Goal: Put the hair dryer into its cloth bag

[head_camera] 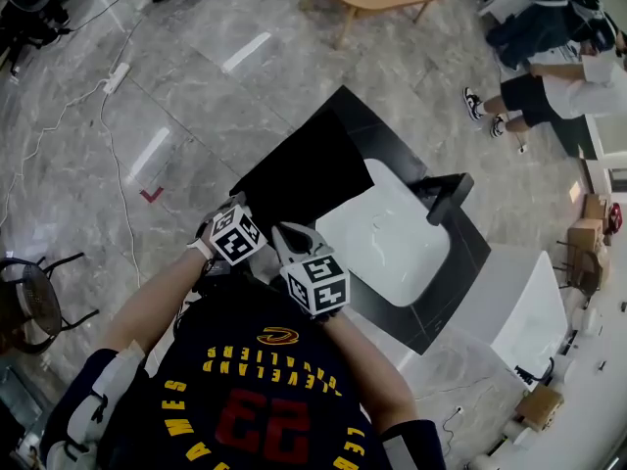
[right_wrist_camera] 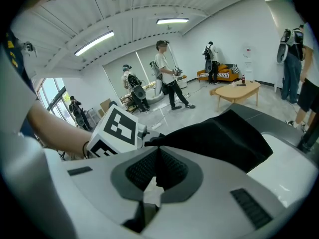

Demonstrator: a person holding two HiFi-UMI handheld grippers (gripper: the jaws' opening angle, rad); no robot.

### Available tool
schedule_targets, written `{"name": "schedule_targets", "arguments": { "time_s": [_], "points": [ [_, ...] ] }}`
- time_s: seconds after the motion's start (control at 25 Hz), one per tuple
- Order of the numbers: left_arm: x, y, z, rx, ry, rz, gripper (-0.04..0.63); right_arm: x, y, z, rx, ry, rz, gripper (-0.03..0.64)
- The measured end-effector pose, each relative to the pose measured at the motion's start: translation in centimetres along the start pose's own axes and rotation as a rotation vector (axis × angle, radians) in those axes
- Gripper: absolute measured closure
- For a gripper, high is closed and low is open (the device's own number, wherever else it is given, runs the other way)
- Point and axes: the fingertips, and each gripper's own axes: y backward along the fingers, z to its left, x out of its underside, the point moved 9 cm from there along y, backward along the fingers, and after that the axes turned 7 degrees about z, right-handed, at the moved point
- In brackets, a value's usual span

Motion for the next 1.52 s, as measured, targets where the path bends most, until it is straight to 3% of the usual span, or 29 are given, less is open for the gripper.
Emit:
{"name": "schedule_targets", "arguments": {
  "time_s": [0.44,0.64,0.96,1.0,1.08,1.52],
  "points": [
    [-1.4,-1.7,-0.2,0.012,-0.019,-0.062,0.360,0.9,0.7,-0.6,0.051,-0.048,-0.007,0.603],
    [-0.4,-0.1,0.0,-0.012,0.021,-0.135,0.354,0.9,0.8,-1.0,0.071,-0.064,-0.017,0.603],
    [5.3,1.7,-0.1,-0.021,0.081,-0.058,0.327,1.5,1.0,-1.3,0.085,-0.097,-0.035,0.603],
    [5.5,1.5,-0.2,-0.012,0.080,-0.053,0.329,1.6,1.0,-1.3,0.087,-0.104,-0.034,0.603],
    [5.5,1.5,-0.3,-0.009,0.071,-0.057,0.416,1.7,0.9,-1.2,0.088,-0.115,-0.035,0.603],
    [2.5,0.1,0.7,-0.034,0.077,-0.107,0.434,1.7,0.0,0.1,0.062,-0.098,-0.013,0.603]
  ]
}}
